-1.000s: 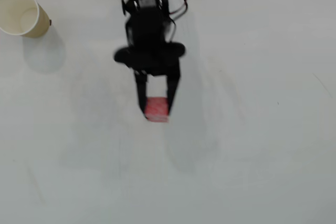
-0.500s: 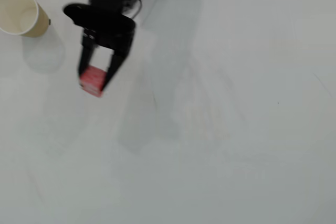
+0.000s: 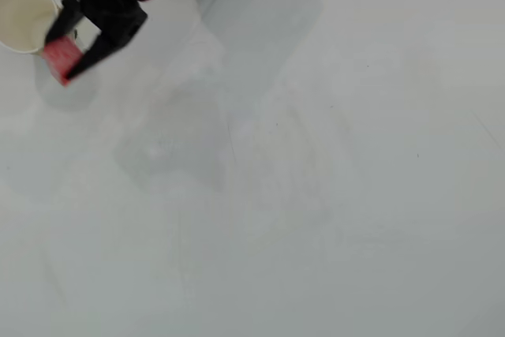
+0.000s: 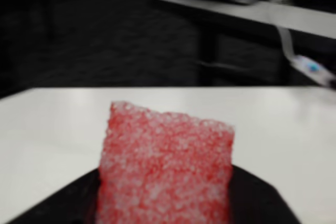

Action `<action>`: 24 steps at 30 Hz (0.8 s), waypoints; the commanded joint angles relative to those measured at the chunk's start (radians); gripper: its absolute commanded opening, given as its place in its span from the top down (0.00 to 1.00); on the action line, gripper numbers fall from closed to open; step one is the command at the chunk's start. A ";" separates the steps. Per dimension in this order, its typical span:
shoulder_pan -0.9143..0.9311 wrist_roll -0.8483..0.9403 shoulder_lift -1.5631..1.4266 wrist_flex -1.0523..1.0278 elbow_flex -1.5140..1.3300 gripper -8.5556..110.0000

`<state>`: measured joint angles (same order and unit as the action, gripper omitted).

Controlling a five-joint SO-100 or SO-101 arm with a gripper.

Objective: Pick up the cube and drop it in the cup.

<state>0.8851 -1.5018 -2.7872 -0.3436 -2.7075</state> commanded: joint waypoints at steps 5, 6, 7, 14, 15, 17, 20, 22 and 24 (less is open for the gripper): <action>0.149 0.028 -0.044 -0.020 0.015 0.93; 0.164 0.031 -0.044 -0.023 0.011 0.93; 0.181 0.037 -0.043 -0.034 0.008 0.93; 0.290 0.049 -0.043 -0.037 0.008 0.93; 0.301 0.052 -0.043 -0.040 0.005 0.93; 0.324 0.055 -0.034 -0.044 0.000 0.93; 0.341 0.058 -0.008 -0.046 0.000 0.93; 0.344 0.060 0.014 -0.046 0.003 0.93; 0.345 0.060 0.040 -0.046 0.017 0.93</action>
<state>1.2210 -1.4542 -2.7658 -0.3912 -2.7382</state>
